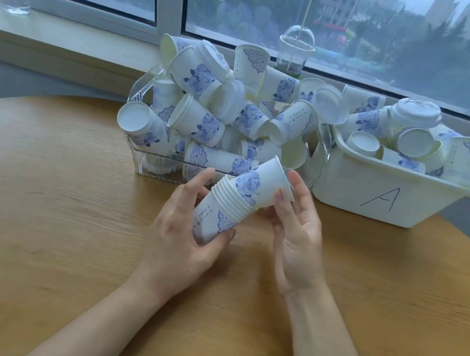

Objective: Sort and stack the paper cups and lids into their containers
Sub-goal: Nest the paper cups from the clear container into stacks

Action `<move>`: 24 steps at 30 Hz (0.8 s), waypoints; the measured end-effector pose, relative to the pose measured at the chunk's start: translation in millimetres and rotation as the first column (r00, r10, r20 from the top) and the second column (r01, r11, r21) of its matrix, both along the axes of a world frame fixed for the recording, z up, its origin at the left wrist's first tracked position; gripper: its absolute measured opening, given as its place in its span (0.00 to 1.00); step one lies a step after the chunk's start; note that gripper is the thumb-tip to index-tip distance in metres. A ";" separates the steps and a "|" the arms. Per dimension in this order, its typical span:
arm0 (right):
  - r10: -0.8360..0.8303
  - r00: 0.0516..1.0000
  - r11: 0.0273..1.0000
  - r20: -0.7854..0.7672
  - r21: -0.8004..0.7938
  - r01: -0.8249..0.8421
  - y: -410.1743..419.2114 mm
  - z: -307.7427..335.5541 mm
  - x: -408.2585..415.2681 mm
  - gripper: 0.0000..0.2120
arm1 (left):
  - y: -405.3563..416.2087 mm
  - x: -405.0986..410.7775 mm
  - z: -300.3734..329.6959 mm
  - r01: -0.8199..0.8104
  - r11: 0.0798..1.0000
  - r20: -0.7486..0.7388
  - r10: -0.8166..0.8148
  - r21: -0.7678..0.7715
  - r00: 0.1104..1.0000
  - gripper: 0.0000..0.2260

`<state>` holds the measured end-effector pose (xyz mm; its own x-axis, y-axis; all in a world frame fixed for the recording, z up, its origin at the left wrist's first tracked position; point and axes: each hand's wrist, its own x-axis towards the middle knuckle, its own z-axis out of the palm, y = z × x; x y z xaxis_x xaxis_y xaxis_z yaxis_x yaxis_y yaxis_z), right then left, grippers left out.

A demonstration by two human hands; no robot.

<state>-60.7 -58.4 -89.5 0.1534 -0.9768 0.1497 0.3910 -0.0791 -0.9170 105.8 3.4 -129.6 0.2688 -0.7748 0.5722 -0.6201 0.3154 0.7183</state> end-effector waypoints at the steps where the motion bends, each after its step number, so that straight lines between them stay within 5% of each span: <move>1: 0.018 1.000 1.000 -0.017 -0.001 -0.018 0.9 -0.4 0.5 0.29 | 0.1 0.5 -0.3 -0.003 1.000 -0.006 0.003 0.000 1.000 0.40; 7: 0.098 0.990 0.995 -0.100 0.013 -0.097 3.4 -2.4 4.0 0.36 | 0.8 2.2 -1.4 0.048 0.998 0.001 -0.048 -0.032 0.999 0.40; 24: 0.212 0.955 0.977 -0.209 0.023 -0.212 8.0 -7.5 8.2 0.27 | 1.6 4.3 0.9 0.077 0.995 -0.009 -0.078 -0.057 0.997 0.38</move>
<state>-52.5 -50.3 -97.0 0.3848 -0.9184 0.0917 0.1983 -0.0148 -0.9800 110.2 5.0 -128.7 0.2161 -0.7598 0.6132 -0.5839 0.4028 0.7049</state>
